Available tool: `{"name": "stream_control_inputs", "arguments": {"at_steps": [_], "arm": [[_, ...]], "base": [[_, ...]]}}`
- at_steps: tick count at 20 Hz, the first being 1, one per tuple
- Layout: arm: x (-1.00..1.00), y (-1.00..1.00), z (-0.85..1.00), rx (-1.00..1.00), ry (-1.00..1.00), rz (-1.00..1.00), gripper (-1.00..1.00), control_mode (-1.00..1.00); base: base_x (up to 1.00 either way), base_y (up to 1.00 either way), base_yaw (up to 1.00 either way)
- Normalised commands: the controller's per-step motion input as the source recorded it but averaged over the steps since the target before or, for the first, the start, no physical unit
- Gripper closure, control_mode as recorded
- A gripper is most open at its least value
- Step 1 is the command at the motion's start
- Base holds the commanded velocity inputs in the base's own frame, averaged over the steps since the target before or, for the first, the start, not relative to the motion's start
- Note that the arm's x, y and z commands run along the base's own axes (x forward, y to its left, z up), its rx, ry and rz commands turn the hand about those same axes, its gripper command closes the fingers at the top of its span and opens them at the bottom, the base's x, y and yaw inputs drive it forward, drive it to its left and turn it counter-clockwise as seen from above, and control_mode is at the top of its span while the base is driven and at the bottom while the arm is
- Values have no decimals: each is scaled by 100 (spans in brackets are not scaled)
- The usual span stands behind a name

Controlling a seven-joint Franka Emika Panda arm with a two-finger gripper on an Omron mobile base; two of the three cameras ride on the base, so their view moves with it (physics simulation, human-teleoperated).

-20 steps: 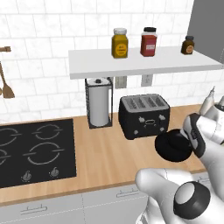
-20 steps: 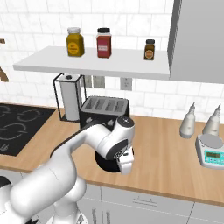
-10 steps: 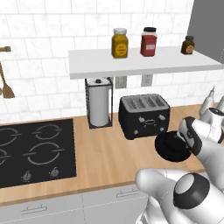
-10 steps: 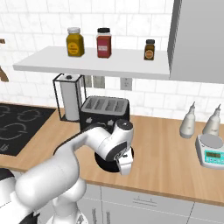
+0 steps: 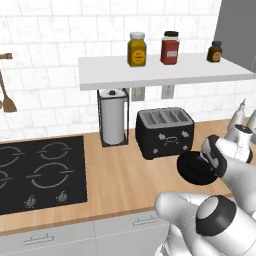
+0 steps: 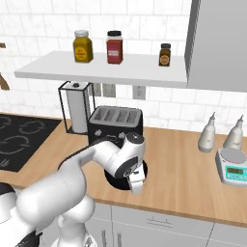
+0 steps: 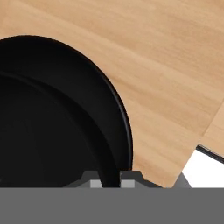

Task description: Pick up the bowls on the counter and stack them on top of one another in the open cabinet. Place the smaller bowl on top of the larger bowl.

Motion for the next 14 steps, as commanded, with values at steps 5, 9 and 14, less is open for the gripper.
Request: {"name": "stream_control_inputs", "arguments": {"at_steps": [5,9,14], "arm": [[5,14,0,-5,3,0,-100,-100],[0,0,1,0,-1,0,-100,-100],[-2,0,27,0,-5,0,-100,-100]], "base": [[0,0,0],[0,0,0],[0,0,0]]}}
